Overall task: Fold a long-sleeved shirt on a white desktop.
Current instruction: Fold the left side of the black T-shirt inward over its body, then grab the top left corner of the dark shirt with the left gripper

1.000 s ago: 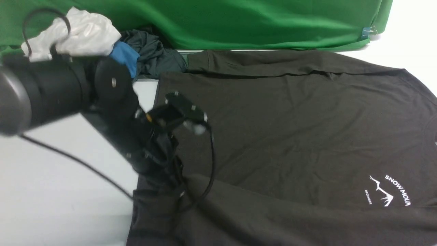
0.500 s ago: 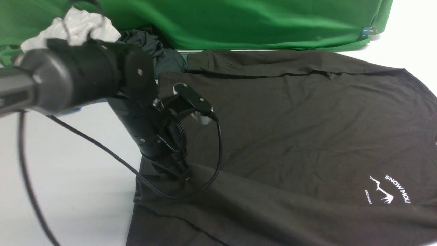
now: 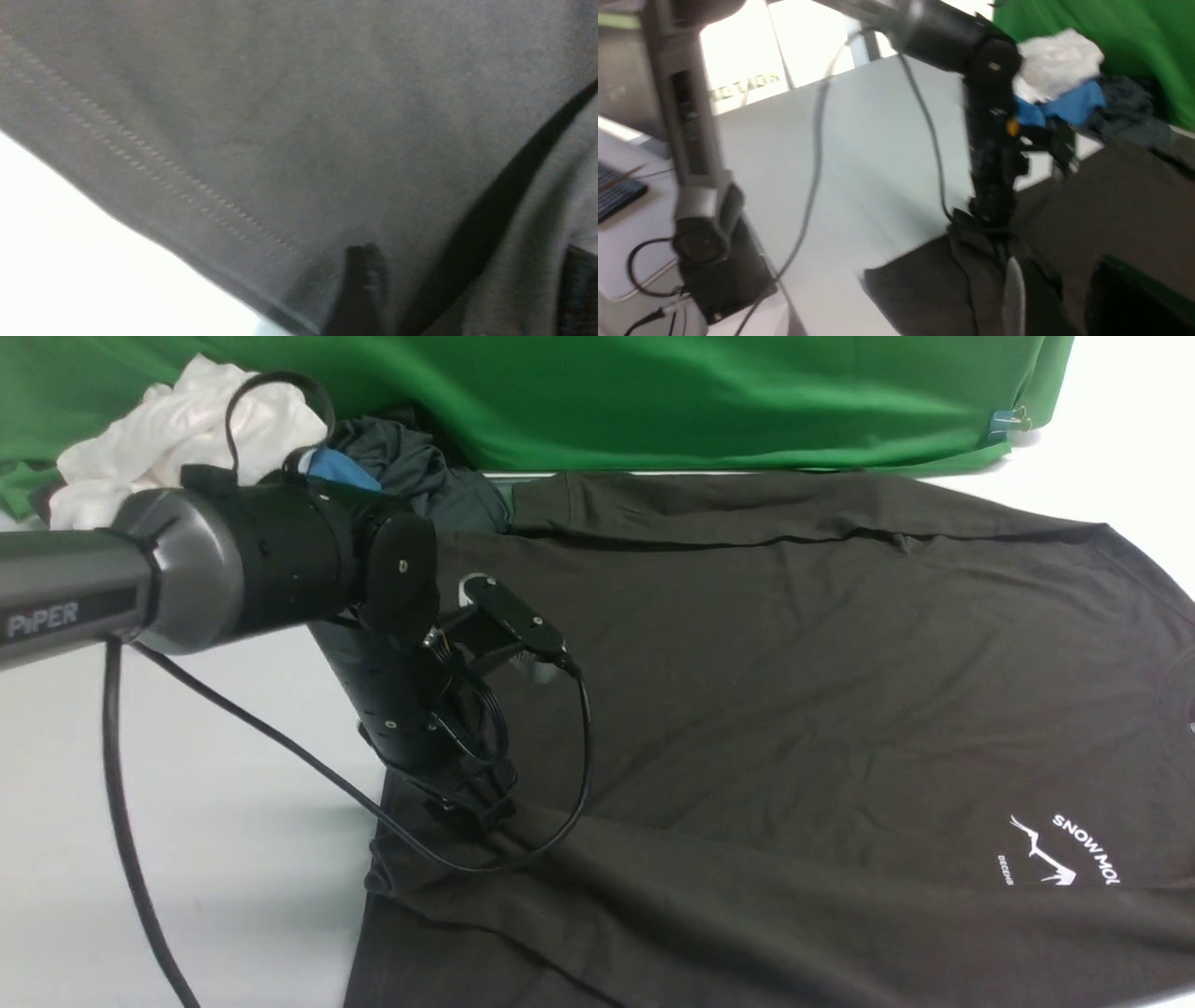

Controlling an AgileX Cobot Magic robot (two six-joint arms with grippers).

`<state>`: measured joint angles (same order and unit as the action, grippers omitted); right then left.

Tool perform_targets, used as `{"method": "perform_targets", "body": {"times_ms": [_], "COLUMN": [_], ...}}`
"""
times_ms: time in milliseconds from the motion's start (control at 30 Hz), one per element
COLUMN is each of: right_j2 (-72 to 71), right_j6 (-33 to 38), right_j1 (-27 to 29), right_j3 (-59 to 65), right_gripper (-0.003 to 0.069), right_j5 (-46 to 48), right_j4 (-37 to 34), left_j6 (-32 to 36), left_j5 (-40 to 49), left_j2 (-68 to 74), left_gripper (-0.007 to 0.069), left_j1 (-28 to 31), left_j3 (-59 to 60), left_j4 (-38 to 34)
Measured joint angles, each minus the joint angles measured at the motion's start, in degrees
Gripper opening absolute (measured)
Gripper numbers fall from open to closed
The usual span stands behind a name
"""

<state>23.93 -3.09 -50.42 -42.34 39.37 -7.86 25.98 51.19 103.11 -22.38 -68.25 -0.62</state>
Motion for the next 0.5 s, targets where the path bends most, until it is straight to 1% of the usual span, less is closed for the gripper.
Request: {"method": "perform_targets", "body": {"times_ms": [33,67,100,133,200,233,300,367,400,433,467,500], "right_j2": [0.4,1.2,1.4,2.6,4.5,5.2,7.2,9.2,9.2,10.5,12.0,13.0], "right_j6": [-2.1,-6.1,-6.5,-9.0,-11.0,-11.3,-10.6,-8.8,-8.6,-7.9,-8.0,-8.7], "right_j1": [0.0,0.0,0.0,0.0,0.0,0.0,0.0,0.0,0.0,0.0,0.0,0.0], "right_j3": [0.0,0.0,0.0,0.0,0.0,0.0,0.0,0.0,0.0,0.0,0.0,-0.1], "right_gripper": [0.0206,0.0209,0.0209,0.0211,0.0214,0.0216,0.0218,0.0219,0.0220,0.0220,0.0220,0.0220], "right_j5": [0.4,1.5,1.6,2.8,4.2,4.5,4.7,4.7,4.7,4.4,4.0,3.9], "right_j4": [1.6,4.6,4.6,7.5,10.3,11.1,12.3,12.8,12.9,13.4,14.3,15.1], "left_j6": [-1.1,-3.1,-3.5,-7.1,-11.8,-12.9,-14.2,-14.4,-14.4,-14.0,-12.2,-10.7], "left_j5": [0.2,0.4,0.4,0.7,0.7,0.8,1.5,3.4,3.4,5.5,7.2,7.9], "left_j2": [-1.0,-2.7,-2.9,-5.0,-8.3,-9.8,-11.9,-12.9,-12.9,-12.9,-12.9,-12.9], "left_gripper": [0.0582,0.0630,0.0630,0.0654,0.0648,0.0627,0.0551,0.0412,0.0395,0.0265,0.0157,0.0106], "left_j1": [0.0,0.0,0.0,0.0,0.0,0.0,0.0,0.0,0.0,0.0,0.0,0.0], "left_j3": [-0.2,-0.8,-0.8,-1.7,-2.5,-2.7,-2.8,-2.8,-2.8,-2.8,-2.4,-1.9], "left_j4": [1.2,3.6,4.0,7.0,11.4,13.2,15.2,15.4,15.2,12.6,8.6,4.4]}}
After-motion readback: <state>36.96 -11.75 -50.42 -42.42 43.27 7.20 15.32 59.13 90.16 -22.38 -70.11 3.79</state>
